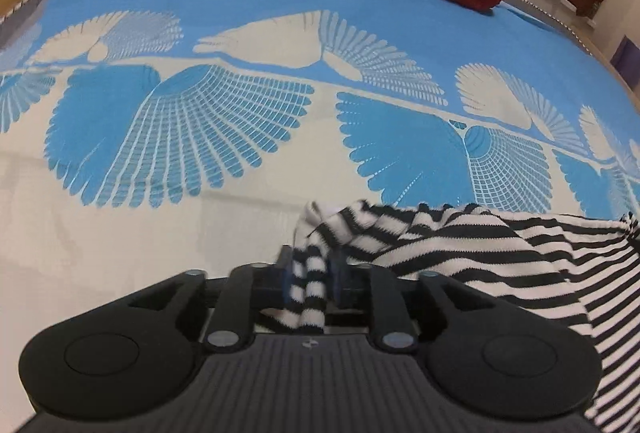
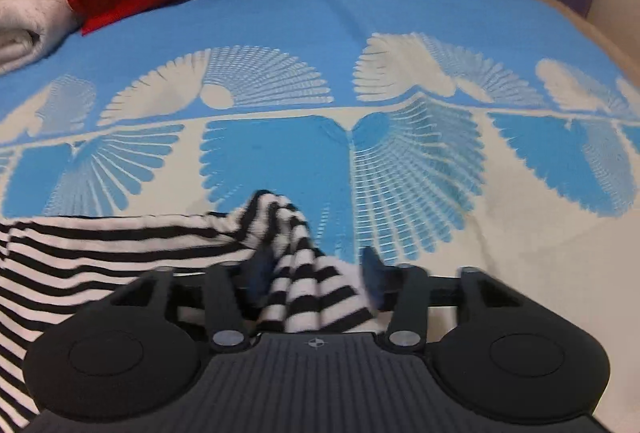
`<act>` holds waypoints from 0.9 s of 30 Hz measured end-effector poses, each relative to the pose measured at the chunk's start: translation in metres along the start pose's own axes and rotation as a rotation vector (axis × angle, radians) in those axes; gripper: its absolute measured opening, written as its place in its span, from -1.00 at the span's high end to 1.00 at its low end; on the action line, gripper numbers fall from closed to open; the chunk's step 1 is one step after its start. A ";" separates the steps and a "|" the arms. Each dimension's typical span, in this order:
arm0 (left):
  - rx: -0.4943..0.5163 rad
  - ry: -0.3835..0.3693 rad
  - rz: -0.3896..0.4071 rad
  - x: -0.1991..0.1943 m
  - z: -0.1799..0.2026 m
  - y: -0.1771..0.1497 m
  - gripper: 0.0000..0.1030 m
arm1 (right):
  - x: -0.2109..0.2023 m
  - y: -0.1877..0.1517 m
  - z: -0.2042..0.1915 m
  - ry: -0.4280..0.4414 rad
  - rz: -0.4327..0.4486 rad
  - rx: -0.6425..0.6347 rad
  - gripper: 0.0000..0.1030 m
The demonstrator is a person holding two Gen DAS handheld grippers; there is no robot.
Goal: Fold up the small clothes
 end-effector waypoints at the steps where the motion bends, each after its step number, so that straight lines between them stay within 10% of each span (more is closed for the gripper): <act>1: -0.016 0.000 0.000 -0.006 -0.003 0.001 0.26 | -0.002 0.000 0.002 0.009 -0.003 0.007 -0.07; 8: -0.209 -0.090 0.003 -0.088 -0.019 -0.012 0.26 | -0.057 -0.014 0.046 0.120 -0.032 0.137 -0.07; 14: -0.157 -0.142 0.003 -0.156 -0.011 -0.057 0.25 | -0.133 -0.045 0.087 0.182 0.002 0.191 -0.07; 19: -0.218 -0.097 -0.109 -0.142 -0.035 -0.120 0.25 | -0.130 -0.103 0.100 0.197 -0.157 0.244 -0.07; 27: -0.381 -0.170 -0.165 -0.127 -0.052 -0.131 0.22 | -0.105 -0.130 0.091 0.164 -0.301 0.275 0.00</act>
Point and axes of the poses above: each gripper's, at about its wrist camera, not at the fingertips, and x roughly the way its jaws point, z to its right, y to its top, the point moved 6 cm from there along x, roughly the way its jaws point, and after that the axes turned 10 degrees about -y, right-handed, at the moved point
